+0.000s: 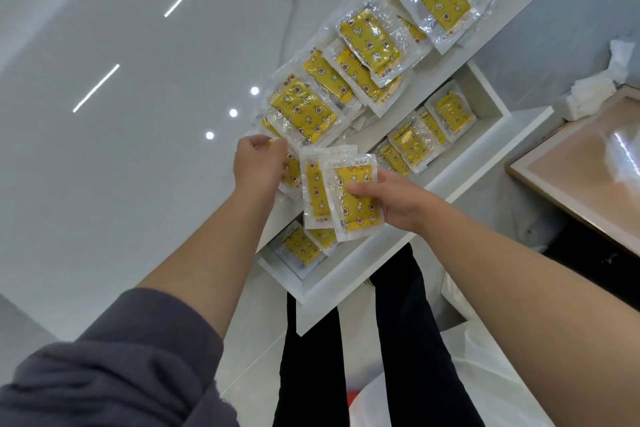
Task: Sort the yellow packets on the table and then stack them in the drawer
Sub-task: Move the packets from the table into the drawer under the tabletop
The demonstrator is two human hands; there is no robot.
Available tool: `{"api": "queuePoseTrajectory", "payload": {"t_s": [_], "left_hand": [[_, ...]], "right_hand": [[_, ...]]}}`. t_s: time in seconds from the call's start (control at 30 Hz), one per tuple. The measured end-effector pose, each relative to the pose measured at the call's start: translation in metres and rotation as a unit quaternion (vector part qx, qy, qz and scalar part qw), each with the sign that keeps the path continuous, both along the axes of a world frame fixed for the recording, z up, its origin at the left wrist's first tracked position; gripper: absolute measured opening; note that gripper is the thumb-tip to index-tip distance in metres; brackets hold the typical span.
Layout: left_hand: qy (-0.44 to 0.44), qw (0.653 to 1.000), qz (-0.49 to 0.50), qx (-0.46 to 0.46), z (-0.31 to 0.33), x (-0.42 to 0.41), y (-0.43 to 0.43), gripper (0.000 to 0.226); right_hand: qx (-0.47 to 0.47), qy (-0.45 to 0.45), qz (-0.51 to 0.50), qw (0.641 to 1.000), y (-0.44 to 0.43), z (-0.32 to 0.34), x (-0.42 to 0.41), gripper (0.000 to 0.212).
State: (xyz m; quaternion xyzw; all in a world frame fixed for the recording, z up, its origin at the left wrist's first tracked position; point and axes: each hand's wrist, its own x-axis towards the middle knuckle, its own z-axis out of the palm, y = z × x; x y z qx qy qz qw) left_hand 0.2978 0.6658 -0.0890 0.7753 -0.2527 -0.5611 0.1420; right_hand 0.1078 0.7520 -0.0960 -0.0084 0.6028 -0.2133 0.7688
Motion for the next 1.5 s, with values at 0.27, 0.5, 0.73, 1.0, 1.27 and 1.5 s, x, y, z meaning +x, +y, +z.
{"api": "queuePoseTrajectory", "payload": {"t_s": [0.27, 0.5, 0.73, 1.0, 1.27, 1.5], "left_hand": [[0.037, 0.997, 0.048, 0.045, -0.008, -0.040, -0.031, 0.034], [-0.095, 0.993, 0.064, 0.028, -0.012, -0.003, 0.005, 0.040], [-0.067, 0.978, 0.176, 0.095, -0.023, 0.004, 0.021, 0.034], [-0.039, 0.975, 0.208, 0.071, -0.027, 0.012, 0.020, 0.020], [-0.061, 0.996, -0.051, 0.052, -0.006, 0.054, 0.119, 0.025], [-0.041, 0.990, -0.071, 0.112, -0.055, 0.028, 0.169, 0.029]], "right_hand": [[0.029, 0.000, 0.006, 1.000, 0.007, -0.001, -0.020, 0.031], [0.028, -0.016, -0.011, 0.999, 0.011, 0.001, -0.024, 0.023], [0.048, 0.013, -0.011, 0.999, 0.014, -0.002, -0.023, 0.031], [0.060, 0.060, -0.020, 0.996, 0.027, -0.009, -0.023, 0.036], [0.101, 0.193, 0.069, 0.974, 0.036, -0.012, -0.030, 0.031], [0.078, 0.257, 0.165, 0.949, 0.024, -0.041, -0.032, 0.019]]}}
